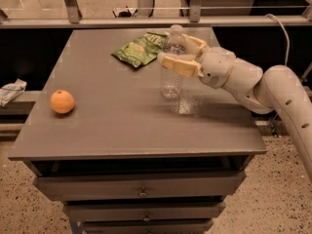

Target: Place water bottle upright

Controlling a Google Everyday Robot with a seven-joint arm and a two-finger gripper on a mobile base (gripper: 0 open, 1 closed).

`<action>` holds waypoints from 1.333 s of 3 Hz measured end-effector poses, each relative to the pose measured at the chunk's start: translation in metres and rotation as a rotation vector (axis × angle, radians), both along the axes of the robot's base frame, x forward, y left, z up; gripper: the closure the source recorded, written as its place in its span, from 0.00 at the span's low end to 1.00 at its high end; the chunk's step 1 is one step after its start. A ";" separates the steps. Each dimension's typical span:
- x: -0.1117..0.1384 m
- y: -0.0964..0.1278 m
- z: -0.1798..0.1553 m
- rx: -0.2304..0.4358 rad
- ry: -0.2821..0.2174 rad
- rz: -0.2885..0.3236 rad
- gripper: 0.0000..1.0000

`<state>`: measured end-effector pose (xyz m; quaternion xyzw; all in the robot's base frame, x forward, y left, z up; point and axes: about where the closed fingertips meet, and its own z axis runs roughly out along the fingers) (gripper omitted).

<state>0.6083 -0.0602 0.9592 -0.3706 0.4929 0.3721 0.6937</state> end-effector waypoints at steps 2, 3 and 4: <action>0.000 0.001 -0.004 -0.014 -0.009 0.003 0.00; -0.003 -0.023 0.004 -0.080 0.015 0.003 0.00; -0.011 -0.041 0.011 -0.139 0.045 0.020 0.00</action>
Offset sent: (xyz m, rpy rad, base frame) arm 0.0006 -0.0039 -0.0096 -0.0182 -0.0067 -0.0047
